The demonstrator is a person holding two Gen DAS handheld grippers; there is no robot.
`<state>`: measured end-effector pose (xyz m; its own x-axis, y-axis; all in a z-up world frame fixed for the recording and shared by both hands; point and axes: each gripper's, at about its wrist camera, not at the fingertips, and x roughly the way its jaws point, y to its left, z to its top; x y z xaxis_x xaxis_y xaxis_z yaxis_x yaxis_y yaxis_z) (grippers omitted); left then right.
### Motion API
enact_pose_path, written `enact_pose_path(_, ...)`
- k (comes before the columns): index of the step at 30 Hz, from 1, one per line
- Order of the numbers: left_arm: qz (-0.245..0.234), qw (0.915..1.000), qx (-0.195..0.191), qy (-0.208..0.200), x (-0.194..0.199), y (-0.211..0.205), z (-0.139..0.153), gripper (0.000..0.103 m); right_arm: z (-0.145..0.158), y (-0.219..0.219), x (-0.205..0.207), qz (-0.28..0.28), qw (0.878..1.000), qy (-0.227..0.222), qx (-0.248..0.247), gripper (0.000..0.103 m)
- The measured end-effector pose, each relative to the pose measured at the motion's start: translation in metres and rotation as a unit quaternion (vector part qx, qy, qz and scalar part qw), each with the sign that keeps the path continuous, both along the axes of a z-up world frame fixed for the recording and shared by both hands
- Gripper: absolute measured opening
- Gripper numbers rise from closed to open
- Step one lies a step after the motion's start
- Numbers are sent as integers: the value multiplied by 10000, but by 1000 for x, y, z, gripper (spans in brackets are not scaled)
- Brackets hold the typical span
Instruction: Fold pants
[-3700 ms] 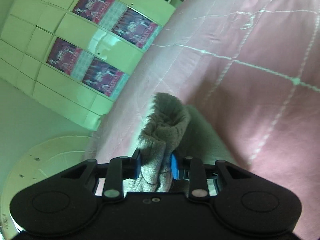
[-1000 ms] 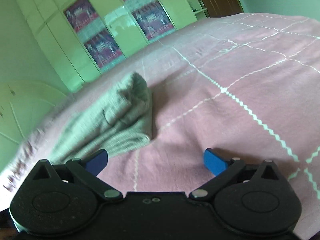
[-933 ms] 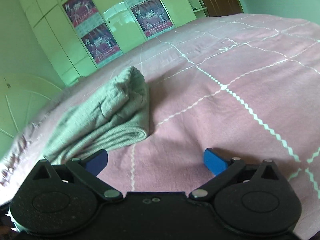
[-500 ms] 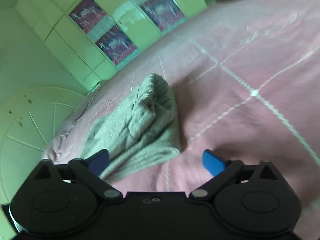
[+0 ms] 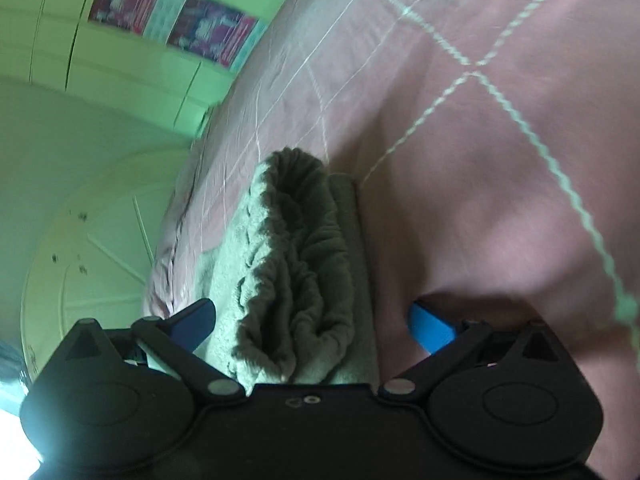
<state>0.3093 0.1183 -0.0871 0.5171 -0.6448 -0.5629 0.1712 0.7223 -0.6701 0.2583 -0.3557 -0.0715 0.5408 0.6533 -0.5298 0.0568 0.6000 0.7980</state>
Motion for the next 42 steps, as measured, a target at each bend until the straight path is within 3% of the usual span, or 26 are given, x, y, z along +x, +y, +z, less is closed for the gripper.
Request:
enact_pose_path(4, -145, 9998, -158, 33, 17, -13, -3, 103, 2, 7, 13, 283, 9996, -59, 37, 97)
enact_pose_path(6, -197, 9993, -316, 65, 23, -16, -6, 103, -2, 13, 20, 467, 9987, -34, 180, 84)
enact_pose_path(8, -324, 9984, -457, 111, 31, -18, -7, 103, -5, 19, 26, 551, 9983, -39, 164, 83)
enact_pose_path(12, -344, 9925, -1129, 309, 42, -17, -17, 102, -11, 17, 35, 466, 9977, -68, 482, 79)
enact_pose_path(14, -412, 9947, -909, 242, 44, -28, -17, 91, -11, 16, 38, 479, 9978, -38, 447, 71)
enact_pose_path(15, -381, 9965, -698, 241, 45, -33, -18, 73, -9, 18, 39, 511, 9979, -41, 392, 66)
enact_pose_path(16, -284, 9973, -619, 269, 45, -35, -20, 55, -8, 20, 40, 570, 9978, -40, 331, 55)
enact_pose_path(18, -76, 9948, -920, 431, 47, -30, -29, 37, -4, 23, 40, 664, 9972, -66, 329, 48)
enact_pose_path(20, -61, 9930, -1136, 312, 40, -24, -32, 28, 7, 27, 37, 783, 9963, -260, 220, 44)
enact_pose_path(22, -28, 9900, -1404, 133, 31, -19, -27, 25, 24, 34, 38, 926, 9941, -524, 191, 42)
enact_pose_path(24, -41, 9866, -1629, -100, 28, -16, -15, 25, 42, 43, 47, 1092, 9906, -792, 237, 42)
enact_pose_path(29, 306, 9847, -1618, -576, 56, 17, 18, 25, 71, 76, 98, 1425, 9827, -1137, 333, 42)
enact_pose_path(33, 698, 9836, -1509, -701, 97, 56, 27, 25, 63, 109, 166, 1497, 9806, -1149, 520, 42)
enact_pose_path(34, 781, 9844, -1425, -673, 109, 65, 21, 25, 54, 116, 182, 1426, 9822, -1127, 482, 48)
enact_pose_path(36, 1265, 9851, -1109, -354, 135, 81, -7, 52, 25, 131, 204, 968, 9916, -792, 327, 85)
enact_pose_path(37, 1689, 9814, -907, -23, 139, 88, -23, 78, 11, 142, 208, 733, 9957, -567, 5, 94)
enact_pose_path(38, 1750, 9787, -1070, -119, 140, 94, -40, 76, 1, 148, 206, 631, 9963, -526, -266, 96)
enact_pose_path(40, 1610, 9758, -1372, -549, 130, 103, -51, 76, -1, 152, 194, 557, 9939, -913, -263, 98)
enact_pose_path(42, 1513, 9752, -1420, -765, 122, 105, -54, 76, 0, 148, 185, 560, 9928, -1032, -232, 97)
